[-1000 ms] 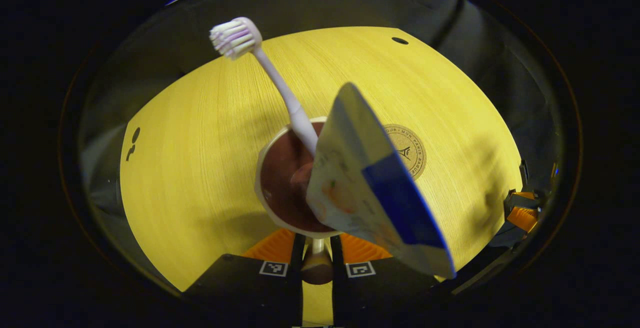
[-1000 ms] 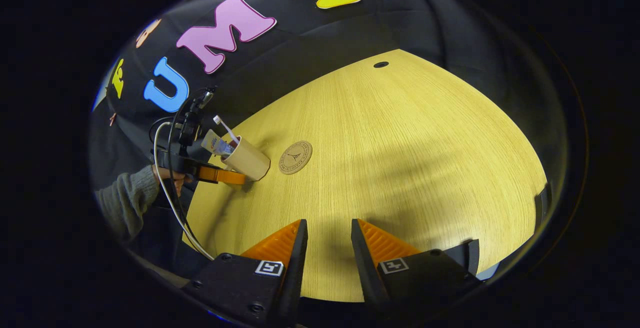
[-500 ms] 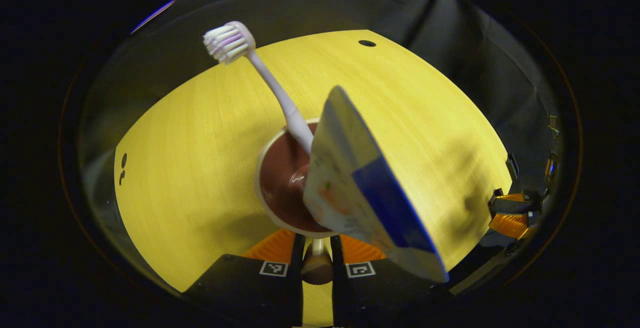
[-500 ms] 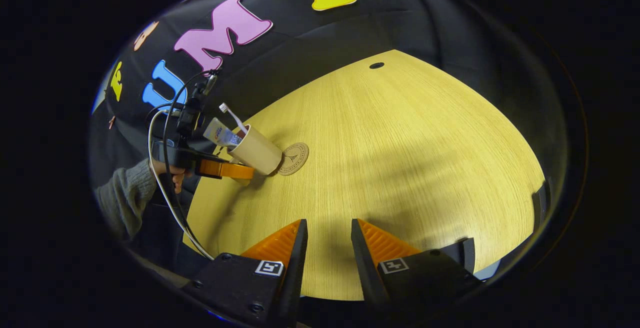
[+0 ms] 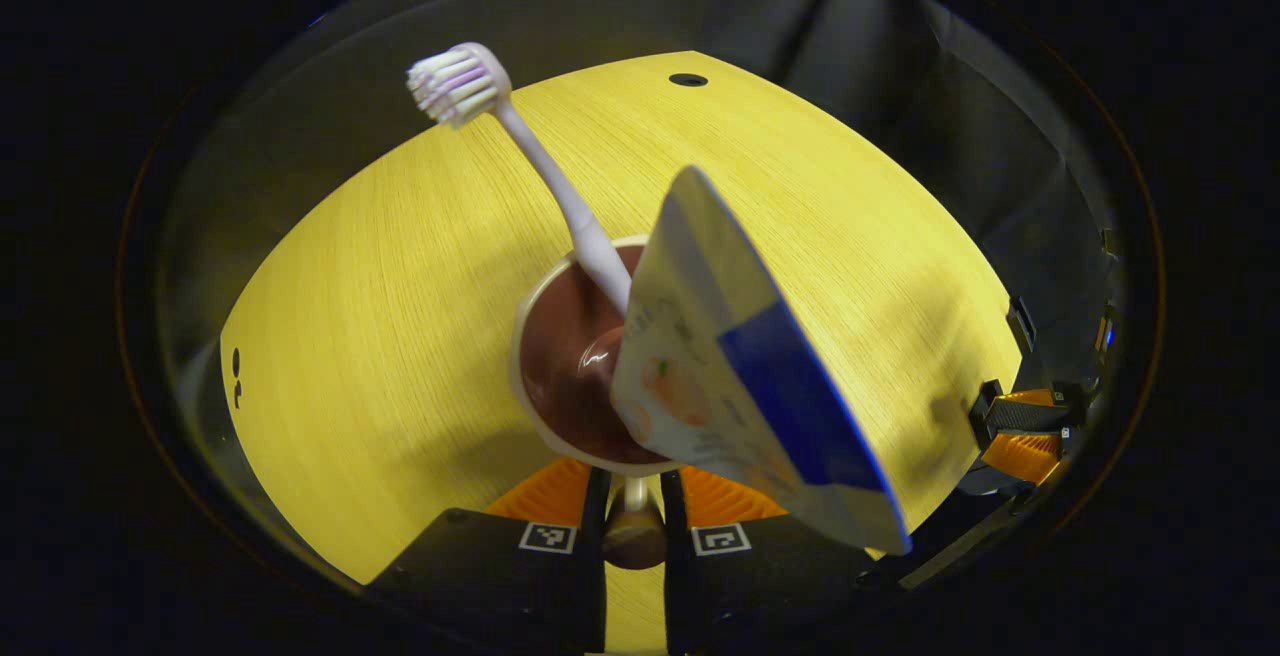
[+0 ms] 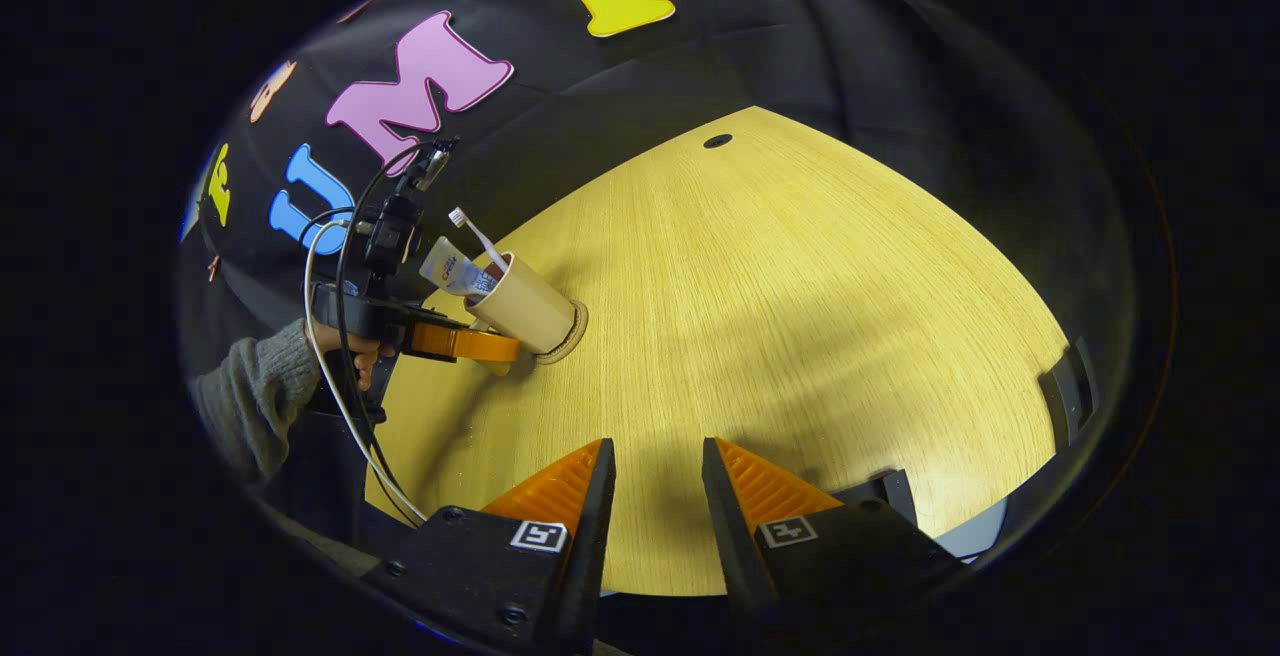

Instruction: Put the toothbrush and toothpaste on the desktop into the cup, then pick up the cup and place it on the coaster on the desktop.

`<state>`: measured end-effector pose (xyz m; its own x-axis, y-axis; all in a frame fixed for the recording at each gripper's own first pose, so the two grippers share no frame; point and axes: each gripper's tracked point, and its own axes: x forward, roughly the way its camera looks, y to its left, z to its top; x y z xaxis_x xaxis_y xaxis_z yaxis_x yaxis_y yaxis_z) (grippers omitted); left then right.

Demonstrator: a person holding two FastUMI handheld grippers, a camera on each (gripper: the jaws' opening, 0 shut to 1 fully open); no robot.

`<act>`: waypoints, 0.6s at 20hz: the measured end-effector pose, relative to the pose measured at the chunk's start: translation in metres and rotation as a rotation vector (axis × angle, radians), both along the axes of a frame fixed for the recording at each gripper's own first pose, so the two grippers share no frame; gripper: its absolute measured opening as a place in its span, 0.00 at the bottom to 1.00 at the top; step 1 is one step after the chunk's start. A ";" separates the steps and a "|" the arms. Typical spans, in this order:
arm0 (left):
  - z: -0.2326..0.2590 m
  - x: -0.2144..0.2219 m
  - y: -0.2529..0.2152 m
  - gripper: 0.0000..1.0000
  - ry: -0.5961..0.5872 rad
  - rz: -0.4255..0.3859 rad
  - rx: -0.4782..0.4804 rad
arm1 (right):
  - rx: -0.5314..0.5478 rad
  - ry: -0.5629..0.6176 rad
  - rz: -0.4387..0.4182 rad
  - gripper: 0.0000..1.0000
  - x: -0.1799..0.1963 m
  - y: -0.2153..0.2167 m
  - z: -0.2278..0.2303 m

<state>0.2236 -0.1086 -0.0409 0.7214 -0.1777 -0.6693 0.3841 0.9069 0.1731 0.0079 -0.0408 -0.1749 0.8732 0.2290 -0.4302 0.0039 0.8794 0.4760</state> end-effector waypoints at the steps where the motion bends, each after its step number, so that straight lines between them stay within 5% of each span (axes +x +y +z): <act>1: -0.001 0.001 0.000 0.32 0.000 0.002 0.002 | 0.001 0.000 -0.001 0.54 0.001 0.000 -0.001; 5: -0.004 0.002 -0.001 0.28 0.011 0.009 0.002 | 0.001 0.001 0.000 0.54 0.001 -0.002 0.000; 9: 0.001 0.000 -0.003 0.36 -0.003 -0.001 -0.009 | 0.003 0.005 0.006 0.54 0.001 -0.002 -0.003; 10: 0.005 -0.001 -0.003 0.31 -0.017 -0.003 -0.012 | 0.004 0.006 0.007 0.54 0.002 -0.001 -0.004; 12: 0.010 -0.003 -0.003 0.65 -0.033 0.004 -0.025 | 0.003 0.008 0.012 0.54 0.001 0.000 -0.003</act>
